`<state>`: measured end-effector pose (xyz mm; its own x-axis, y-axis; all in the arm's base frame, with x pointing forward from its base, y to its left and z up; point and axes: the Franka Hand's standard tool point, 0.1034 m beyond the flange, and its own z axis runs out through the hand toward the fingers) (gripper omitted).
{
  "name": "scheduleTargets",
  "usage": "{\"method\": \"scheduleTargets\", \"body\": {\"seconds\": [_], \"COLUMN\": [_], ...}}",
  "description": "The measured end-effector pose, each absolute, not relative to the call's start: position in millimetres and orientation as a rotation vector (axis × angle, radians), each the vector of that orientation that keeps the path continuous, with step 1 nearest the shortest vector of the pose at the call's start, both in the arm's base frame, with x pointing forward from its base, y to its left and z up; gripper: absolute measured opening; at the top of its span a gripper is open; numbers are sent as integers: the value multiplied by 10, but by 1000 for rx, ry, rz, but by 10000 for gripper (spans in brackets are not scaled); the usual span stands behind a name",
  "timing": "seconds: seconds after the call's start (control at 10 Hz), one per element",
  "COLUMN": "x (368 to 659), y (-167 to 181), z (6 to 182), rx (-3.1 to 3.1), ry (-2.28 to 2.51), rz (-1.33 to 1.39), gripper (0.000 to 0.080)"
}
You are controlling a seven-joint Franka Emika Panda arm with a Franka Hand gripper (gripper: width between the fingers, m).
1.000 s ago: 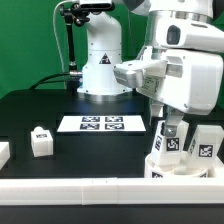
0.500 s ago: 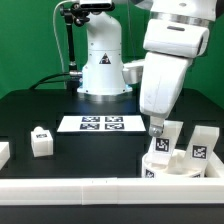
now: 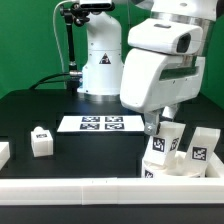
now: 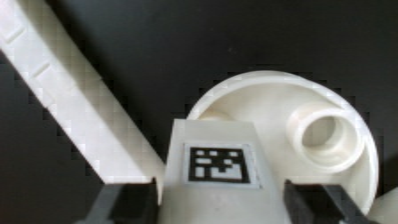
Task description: Assemble stool
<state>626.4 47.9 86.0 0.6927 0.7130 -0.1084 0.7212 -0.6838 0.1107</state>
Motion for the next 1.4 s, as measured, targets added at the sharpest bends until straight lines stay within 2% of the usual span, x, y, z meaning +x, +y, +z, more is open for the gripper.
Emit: {"method": "scheduleTargets", "body": {"seconds": [0.8, 1.4], "x": [6259, 6261], "y": [512, 563], "z": [844, 842], "rx": [3076, 3073], "ry": [70, -412], "rz": [-6, 6], "gripper": [338, 338]}}
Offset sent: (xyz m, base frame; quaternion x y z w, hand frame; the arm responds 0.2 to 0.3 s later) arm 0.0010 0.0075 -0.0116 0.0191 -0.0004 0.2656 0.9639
